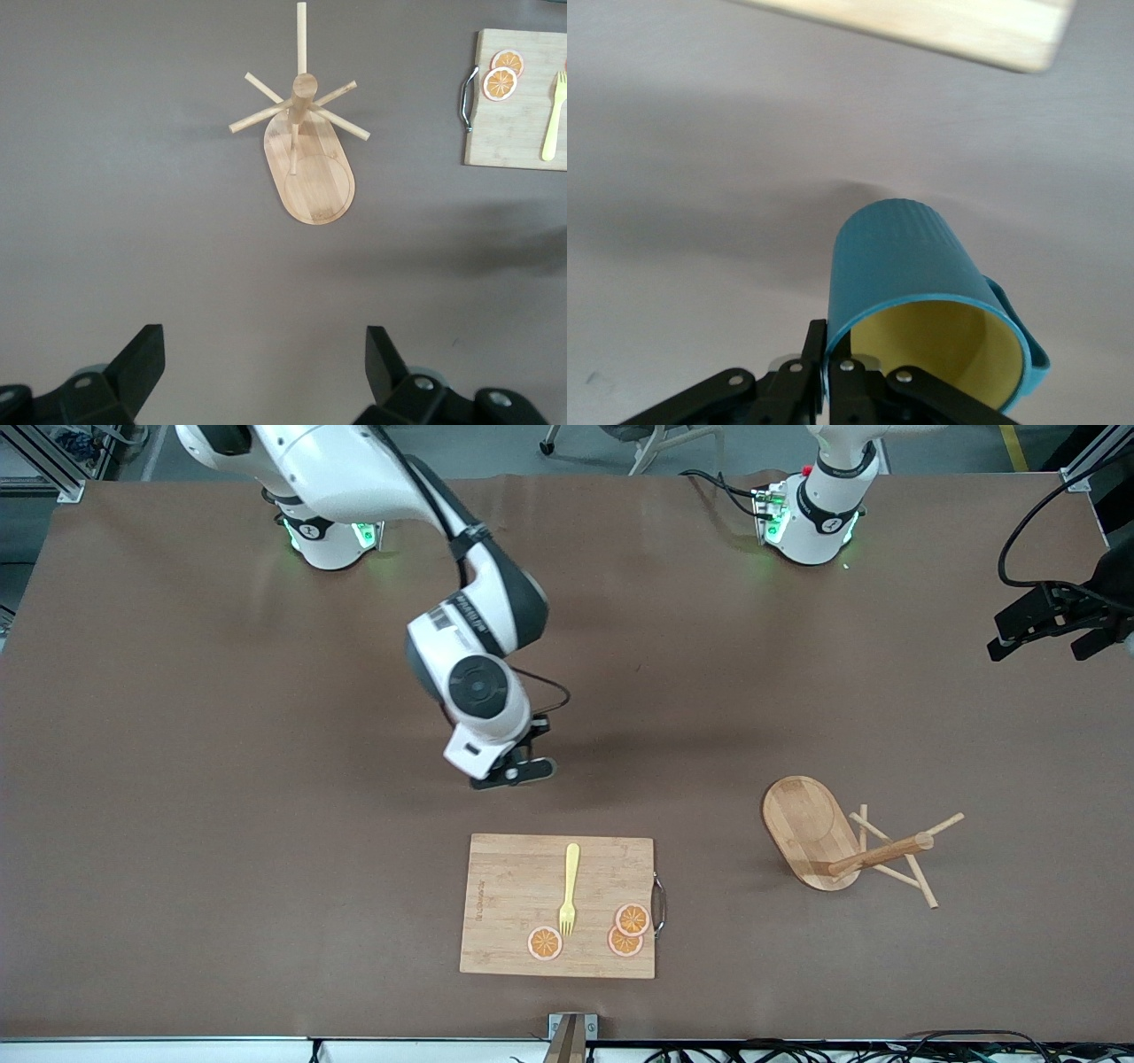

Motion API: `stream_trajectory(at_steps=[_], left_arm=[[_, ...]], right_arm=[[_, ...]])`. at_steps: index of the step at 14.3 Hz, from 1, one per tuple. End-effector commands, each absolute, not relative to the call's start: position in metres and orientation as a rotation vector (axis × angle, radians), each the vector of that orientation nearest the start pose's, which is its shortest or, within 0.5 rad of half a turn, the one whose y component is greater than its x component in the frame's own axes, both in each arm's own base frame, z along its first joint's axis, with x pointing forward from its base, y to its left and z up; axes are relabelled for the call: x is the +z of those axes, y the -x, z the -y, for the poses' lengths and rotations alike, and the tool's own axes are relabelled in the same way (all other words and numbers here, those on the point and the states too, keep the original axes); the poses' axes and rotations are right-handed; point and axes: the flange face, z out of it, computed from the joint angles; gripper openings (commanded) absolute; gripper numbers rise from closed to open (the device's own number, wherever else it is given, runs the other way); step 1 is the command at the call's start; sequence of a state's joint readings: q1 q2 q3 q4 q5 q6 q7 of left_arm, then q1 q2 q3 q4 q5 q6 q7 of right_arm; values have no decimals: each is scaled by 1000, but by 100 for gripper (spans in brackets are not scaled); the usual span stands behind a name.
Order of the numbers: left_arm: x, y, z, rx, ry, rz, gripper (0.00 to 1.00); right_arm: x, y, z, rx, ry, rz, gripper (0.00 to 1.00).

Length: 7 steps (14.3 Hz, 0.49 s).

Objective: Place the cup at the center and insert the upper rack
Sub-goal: 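Lift the teal mug with the right gripper toward the table center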

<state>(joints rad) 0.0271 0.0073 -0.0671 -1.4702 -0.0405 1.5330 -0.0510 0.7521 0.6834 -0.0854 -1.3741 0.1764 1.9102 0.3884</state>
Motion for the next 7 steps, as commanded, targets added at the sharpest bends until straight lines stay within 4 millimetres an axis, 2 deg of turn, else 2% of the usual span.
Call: stream_trajectory(at_steps=[1,4,7], left_arm=[[668,-551,27,-83,3168,24,100],[669,-551,28,-88,3168,21,100],[669,-552,27,-93,3168,24,100]], right_arm=[[308,-547,-490,230,3087,379,0],[303,-531,-523,206,3098,253,0],[284,-511,-559,184,3111,153,0]])
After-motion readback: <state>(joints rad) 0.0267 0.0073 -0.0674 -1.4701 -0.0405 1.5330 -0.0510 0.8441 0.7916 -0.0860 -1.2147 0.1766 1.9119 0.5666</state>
